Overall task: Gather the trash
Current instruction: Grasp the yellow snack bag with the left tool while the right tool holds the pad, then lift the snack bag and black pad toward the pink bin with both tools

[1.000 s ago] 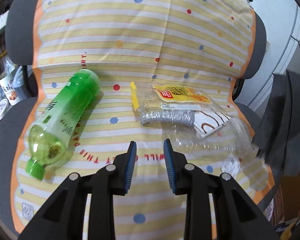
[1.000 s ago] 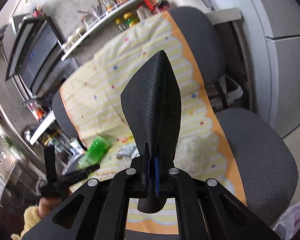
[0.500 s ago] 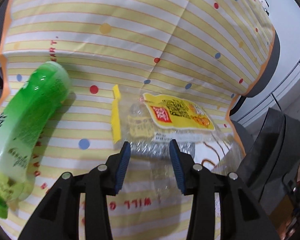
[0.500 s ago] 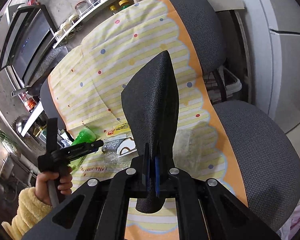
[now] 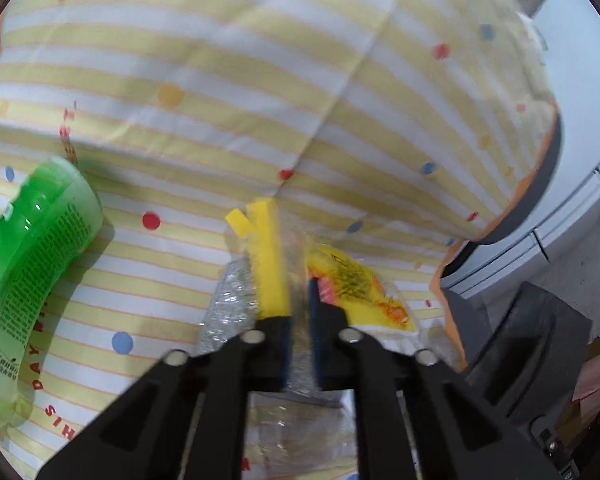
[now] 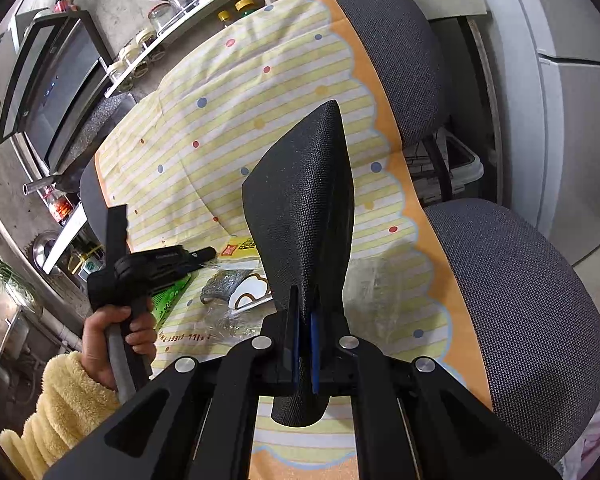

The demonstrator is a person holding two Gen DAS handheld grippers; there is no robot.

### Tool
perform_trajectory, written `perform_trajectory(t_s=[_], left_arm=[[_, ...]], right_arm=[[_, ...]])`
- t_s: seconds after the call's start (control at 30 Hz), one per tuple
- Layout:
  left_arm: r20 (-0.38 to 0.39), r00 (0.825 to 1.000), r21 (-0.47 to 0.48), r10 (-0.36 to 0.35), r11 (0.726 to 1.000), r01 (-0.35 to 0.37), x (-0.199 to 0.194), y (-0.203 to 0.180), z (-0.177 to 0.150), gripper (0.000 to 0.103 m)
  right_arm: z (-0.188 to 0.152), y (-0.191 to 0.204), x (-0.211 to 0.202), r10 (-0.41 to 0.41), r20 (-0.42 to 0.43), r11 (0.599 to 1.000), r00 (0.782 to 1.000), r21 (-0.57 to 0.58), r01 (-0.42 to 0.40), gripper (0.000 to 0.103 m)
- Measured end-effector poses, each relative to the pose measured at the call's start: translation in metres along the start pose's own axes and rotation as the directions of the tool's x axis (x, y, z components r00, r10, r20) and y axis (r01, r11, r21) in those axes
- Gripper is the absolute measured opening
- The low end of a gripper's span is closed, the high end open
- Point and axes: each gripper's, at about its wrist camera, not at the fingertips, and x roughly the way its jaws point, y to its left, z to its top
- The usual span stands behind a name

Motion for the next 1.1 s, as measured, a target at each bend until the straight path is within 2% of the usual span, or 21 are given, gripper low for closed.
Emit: perform_trajectory(t_s=[0.13,0.2,0.3,0.37,0.4,0.5,0.67,0.7,0.77,0.93,1.1], left_arm=[[0.096,0.995,0.153,0.039,0.987,-0.053,-0.036,-0.028,-0.028,0.001],[0.111,0.990,0.251,0.085,0.962,-0.111,-0.050,-0.043,-0.052,0.002],[0.098,0.986,0.332,0.134,0.930,-0.159,-0.061,-0.055,-0.089,0.002],[0.059,0.991,0.346,0.123,0.928,-0.136,-0.064,-0.058,-0.108,0.005],[0.044,0.992,0.338,0.115,0.933,-0.123,-0.065,-0.057,-0.114,0.011],[-0.034,0.997,0.299,0.067,0.953,-0.054,-0.071,-0.048,-0.132,0.015],[-0.081,0.995,0.270,0.062,0.962,-0.038,-0.077,-0.037,-0.147,0.015],[-0.086,0.995,0.263,0.046,0.965,-0.022,-0.079,-0.037,-0.149,0.011],[-0.079,0.996,0.267,0.036,0.963,-0.014,-0.084,-0.040,-0.154,0.004],[-0.006,0.999,0.288,-0.039,0.957,0.039,-0.113,-0.060,-0.156,0.002],[0.066,0.986,0.352,-0.155,0.928,0.122,-0.146,-0.095,-0.153,0.001]], right_arm=[[-0.001,0.001,-0.004,-0.023,0.005,1.000,1.000,-0.017,0.023,0.005],[-0.001,0.002,-0.006,-0.022,0.006,1.000,1.000,-0.016,0.022,0.005],[-0.006,0.003,-0.010,-0.031,0.007,0.999,0.999,-0.020,0.031,0.005],[-0.010,0.005,-0.015,-0.034,0.008,0.999,0.999,-0.022,0.034,0.005],[-0.012,0.007,-0.018,-0.035,0.008,0.999,0.999,-0.024,0.035,0.005],[-0.017,0.010,-0.028,-0.057,0.009,0.997,0.998,-0.042,0.057,0.005],[-0.025,0.009,-0.040,-0.089,0.020,0.995,0.996,-0.046,0.090,0.005],[-0.026,0.008,-0.043,-0.086,0.029,0.995,0.996,-0.041,0.087,0.004],[-0.026,0.008,-0.049,-0.086,0.054,0.996,0.995,-0.032,0.088,0.004],[-0.018,0.013,-0.076,-0.073,0.126,0.997,0.989,-0.030,0.078,0.004],[-0.018,0.018,-0.113,-0.128,0.184,0.989,0.974,-0.053,0.140,0.004]])
